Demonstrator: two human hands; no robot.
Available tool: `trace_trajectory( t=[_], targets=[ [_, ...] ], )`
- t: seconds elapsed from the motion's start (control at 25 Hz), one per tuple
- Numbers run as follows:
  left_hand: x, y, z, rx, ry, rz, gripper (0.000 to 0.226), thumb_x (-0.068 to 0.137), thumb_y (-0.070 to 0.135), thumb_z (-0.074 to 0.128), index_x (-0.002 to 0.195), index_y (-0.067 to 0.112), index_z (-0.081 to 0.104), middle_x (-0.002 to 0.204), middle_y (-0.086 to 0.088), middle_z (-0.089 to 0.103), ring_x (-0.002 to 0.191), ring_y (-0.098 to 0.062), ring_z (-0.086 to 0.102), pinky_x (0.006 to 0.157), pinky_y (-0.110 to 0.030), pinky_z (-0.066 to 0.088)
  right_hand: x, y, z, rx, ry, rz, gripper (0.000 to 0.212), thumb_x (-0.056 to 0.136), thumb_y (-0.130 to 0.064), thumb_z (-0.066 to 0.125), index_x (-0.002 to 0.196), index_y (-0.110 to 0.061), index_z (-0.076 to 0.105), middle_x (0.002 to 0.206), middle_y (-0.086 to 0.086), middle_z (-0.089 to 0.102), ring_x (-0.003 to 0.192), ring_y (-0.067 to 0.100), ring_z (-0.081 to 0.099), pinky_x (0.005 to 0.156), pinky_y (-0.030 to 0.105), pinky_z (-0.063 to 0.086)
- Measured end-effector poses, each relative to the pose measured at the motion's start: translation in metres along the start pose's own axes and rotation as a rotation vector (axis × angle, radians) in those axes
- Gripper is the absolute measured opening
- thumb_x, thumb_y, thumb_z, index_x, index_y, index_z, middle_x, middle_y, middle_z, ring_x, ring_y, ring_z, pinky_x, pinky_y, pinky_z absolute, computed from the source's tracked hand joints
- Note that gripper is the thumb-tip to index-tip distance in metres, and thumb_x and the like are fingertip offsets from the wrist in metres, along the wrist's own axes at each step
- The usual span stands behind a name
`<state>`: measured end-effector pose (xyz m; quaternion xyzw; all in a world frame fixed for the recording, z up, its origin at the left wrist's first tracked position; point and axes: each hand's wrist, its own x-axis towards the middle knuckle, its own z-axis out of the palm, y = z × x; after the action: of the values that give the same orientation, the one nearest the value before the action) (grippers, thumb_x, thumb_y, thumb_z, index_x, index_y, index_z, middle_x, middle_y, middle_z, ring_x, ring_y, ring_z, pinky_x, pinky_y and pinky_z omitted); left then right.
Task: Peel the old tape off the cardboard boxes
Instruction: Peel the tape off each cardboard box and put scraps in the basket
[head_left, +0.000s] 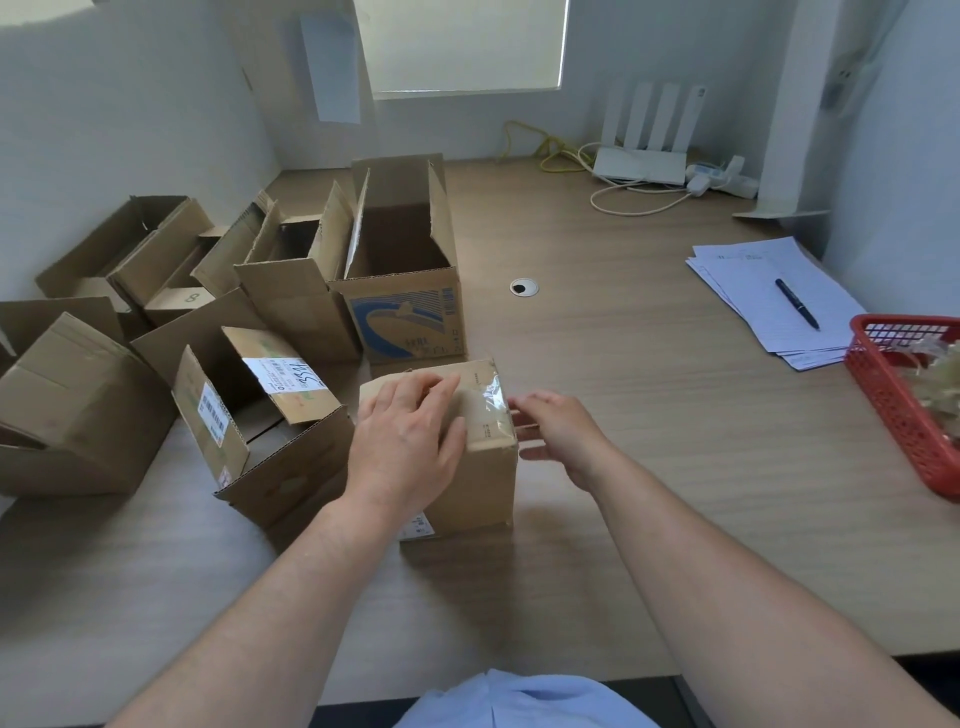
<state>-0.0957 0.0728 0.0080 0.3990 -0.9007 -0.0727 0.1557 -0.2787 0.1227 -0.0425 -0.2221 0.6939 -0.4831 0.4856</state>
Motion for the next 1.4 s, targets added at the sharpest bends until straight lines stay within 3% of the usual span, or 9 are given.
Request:
trace_trajectory(
  t=[0.2, 0.4, 0.52, 0.64, 0.8, 1.0, 1.16, 1.4],
  targets=[
    [0.013, 0.006, 0.005, 0.107, -0.018, -0.021, 0.045, 0.097, 0.045, 0.037, 0.134, 0.024, 0.051, 0.13, 0.001, 0.047, 0.122, -0.02, 0.037, 0.104, -0.036, 0.02, 0.004, -0.026, 0.006, 0.09, -0.054, -0.08, 0.028, 0.094, -0.021, 0.045, 0.107, -0.012, 0.068, 0.118, 0.014, 0.064, 0.113, 0.029, 0.058, 0.097, 0.048, 0.048],
    [0.014, 0.002, 0.01, 0.075, -0.112, -0.002, 0.053, 0.1, 0.046, 0.022, 0.148, 0.025, 0.032, 0.159, 0.006, 0.02, 0.147, -0.012, 0.007, 0.116, -0.034, -0.003, 0.006, -0.039, 0.007, 0.071, -0.119, -0.039, 0.025, 0.091, -0.027, 0.047, 0.095, -0.022, 0.072, 0.114, 0.007, 0.067, 0.116, 0.023, 0.056, 0.105, 0.046, 0.039],
    [0.014, 0.001, 0.009, 0.086, -0.135, 0.01, 0.054, 0.1, 0.047, 0.018, 0.149, 0.026, 0.028, 0.159, 0.008, 0.018, 0.147, -0.011, 0.006, 0.117, -0.035, -0.003, 0.01, -0.049, 0.01, 0.056, -0.164, -0.078, 0.021, 0.09, -0.026, 0.052, 0.097, -0.02, 0.071, 0.094, 0.004, 0.068, 0.1, 0.02, 0.061, 0.101, 0.046, 0.04],
    [0.012, 0.002, 0.008, 0.093, -0.141, 0.003, 0.054, 0.101, 0.047, 0.018, 0.15, 0.026, 0.027, 0.159, 0.008, 0.017, 0.147, -0.011, 0.005, 0.117, -0.035, -0.003, 0.016, -0.057, 0.013, 0.003, -0.13, -0.088, 0.007, 0.086, -0.02, 0.061, 0.083, -0.016, 0.065, 0.08, 0.002, 0.063, 0.084, 0.019, 0.06, 0.097, 0.048, 0.044],
    [0.017, 0.002, 0.008, 0.1, -0.144, -0.005, 0.053, 0.1, 0.048, 0.021, 0.149, 0.028, 0.027, 0.158, 0.009, 0.021, 0.146, -0.012, 0.009, 0.117, -0.035, -0.001, 0.022, -0.064, 0.012, 0.024, -0.126, -0.064, 0.013, 0.085, -0.011, 0.062, 0.073, -0.015, 0.059, 0.07, 0.0, 0.062, 0.072, 0.017, 0.061, 0.091, 0.045, 0.048],
    [0.019, 0.001, 0.012, 0.142, -0.159, 0.009, 0.054, 0.1, 0.049, 0.015, 0.152, 0.033, 0.017, 0.157, 0.008, 0.02, 0.144, -0.015, 0.009, 0.116, -0.037, -0.001, 0.021, -0.061, 0.009, 0.083, -0.125, -0.149, 0.015, 0.084, -0.006, 0.065, 0.073, -0.016, 0.064, 0.073, -0.001, 0.065, 0.074, 0.015, 0.062, 0.082, 0.038, 0.052],
    [0.019, 0.0, 0.014, 0.137, -0.146, 0.013, 0.055, 0.1, 0.051, 0.013, 0.152, 0.034, 0.016, 0.158, 0.008, 0.019, 0.145, -0.015, 0.008, 0.117, -0.037, -0.001, 0.014, -0.054, 0.009, 0.005, 0.054, -0.377, 0.017, 0.082, -0.004, 0.067, 0.07, -0.016, 0.066, 0.072, 0.0, 0.063, 0.071, 0.012, 0.056, 0.069, 0.028, 0.049],
    [0.019, -0.002, 0.016, 0.131, -0.146, 0.021, 0.055, 0.099, 0.051, 0.011, 0.152, 0.034, 0.015, 0.158, 0.008, 0.018, 0.145, -0.015, 0.007, 0.117, -0.037, -0.001, -0.007, -0.045, -0.002, -0.049, 0.139, -0.481, 0.017, 0.085, -0.007, 0.065, 0.071, -0.016, 0.063, 0.071, -0.001, 0.061, 0.073, 0.015, 0.055, 0.076, 0.041, 0.052]
  ],
)
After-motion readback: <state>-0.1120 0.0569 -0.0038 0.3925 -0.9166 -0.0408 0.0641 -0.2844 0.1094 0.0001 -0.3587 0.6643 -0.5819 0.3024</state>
